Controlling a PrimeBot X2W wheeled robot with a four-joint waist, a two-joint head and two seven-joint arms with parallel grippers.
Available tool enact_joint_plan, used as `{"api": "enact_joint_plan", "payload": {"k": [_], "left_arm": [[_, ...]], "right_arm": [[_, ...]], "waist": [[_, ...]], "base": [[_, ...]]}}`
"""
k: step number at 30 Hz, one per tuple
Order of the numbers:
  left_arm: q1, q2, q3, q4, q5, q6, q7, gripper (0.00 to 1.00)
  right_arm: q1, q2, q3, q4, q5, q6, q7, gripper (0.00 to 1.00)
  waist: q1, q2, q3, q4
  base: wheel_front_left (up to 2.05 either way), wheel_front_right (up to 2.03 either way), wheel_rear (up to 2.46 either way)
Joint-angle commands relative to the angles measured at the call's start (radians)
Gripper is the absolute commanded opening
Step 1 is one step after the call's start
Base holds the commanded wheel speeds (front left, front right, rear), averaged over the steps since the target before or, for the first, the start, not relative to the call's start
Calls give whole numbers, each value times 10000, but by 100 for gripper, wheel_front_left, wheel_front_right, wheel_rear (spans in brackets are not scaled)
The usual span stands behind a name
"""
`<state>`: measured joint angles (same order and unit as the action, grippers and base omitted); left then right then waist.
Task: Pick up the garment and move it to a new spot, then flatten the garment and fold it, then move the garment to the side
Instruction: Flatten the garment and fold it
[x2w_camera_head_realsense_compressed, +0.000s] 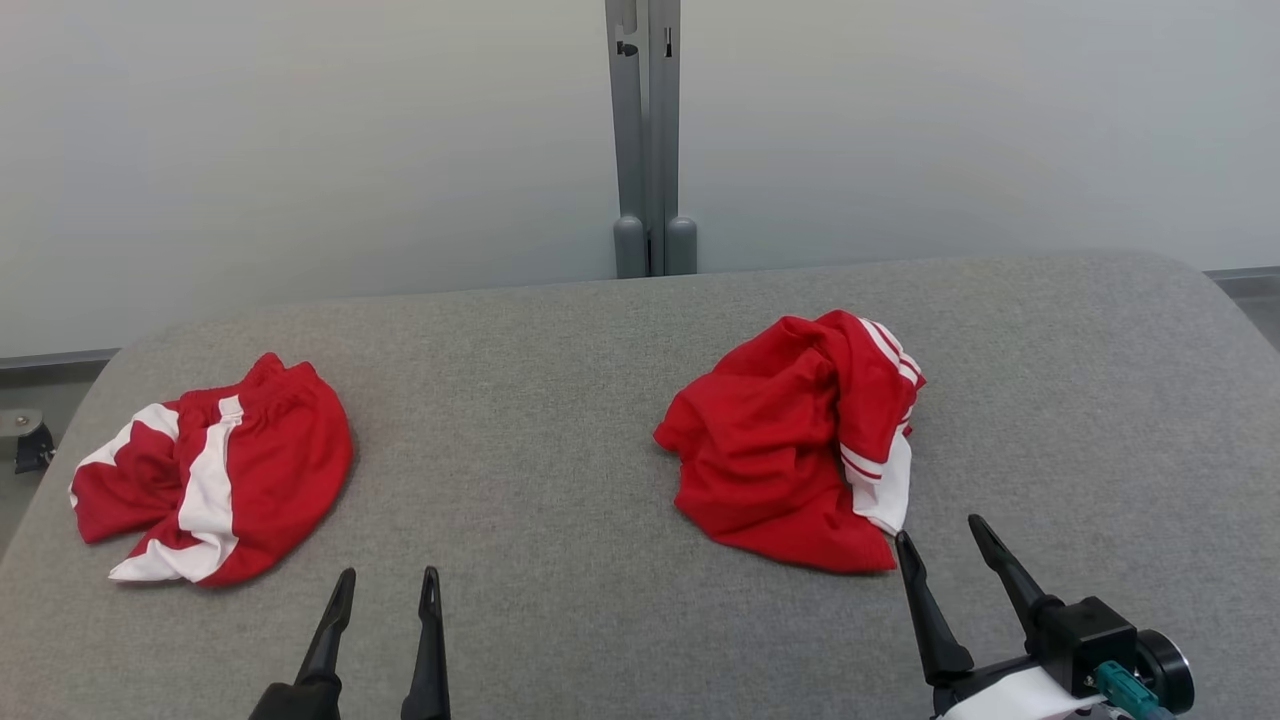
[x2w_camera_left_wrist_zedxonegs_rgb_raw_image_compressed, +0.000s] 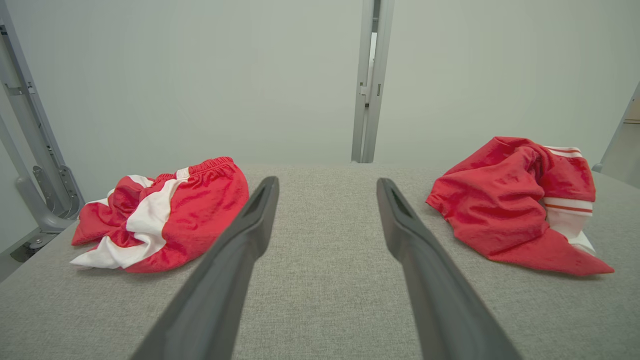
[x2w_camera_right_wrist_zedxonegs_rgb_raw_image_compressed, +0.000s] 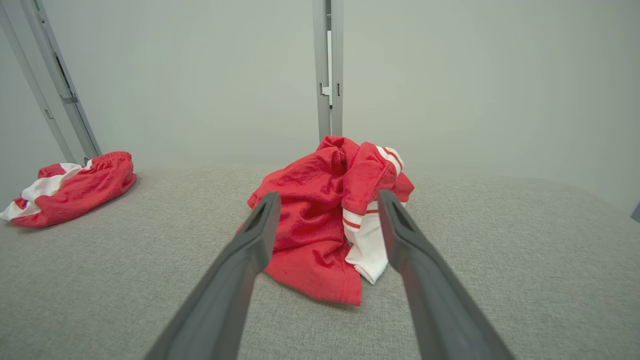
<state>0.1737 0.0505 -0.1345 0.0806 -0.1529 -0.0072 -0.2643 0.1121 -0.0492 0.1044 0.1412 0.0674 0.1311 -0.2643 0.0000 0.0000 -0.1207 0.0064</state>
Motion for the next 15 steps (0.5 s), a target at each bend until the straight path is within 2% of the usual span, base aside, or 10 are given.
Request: {"api": "enact_joint_plan", "payload": {"k": [1,6,15], "left_arm": [[61,1,-59,51,109,-38,-2,100],[-367,2,-265,285,322,-320,-2,100],[-1875,3,-1230,826,342,-806,1,100]], "right_arm": [[84,-23,-80,13,-21,-6,-3,100],[-103,-25,-185,42,-148,-6,-3,100],[-460,-22,-450,-61,-364,-6,-3,100]], "waist": [[0,0,2,-13],[0,0,210,-275],[0,0,1269,-1321]], "base": [[0,0,0],[0,0,0],[0,0,0]]}}
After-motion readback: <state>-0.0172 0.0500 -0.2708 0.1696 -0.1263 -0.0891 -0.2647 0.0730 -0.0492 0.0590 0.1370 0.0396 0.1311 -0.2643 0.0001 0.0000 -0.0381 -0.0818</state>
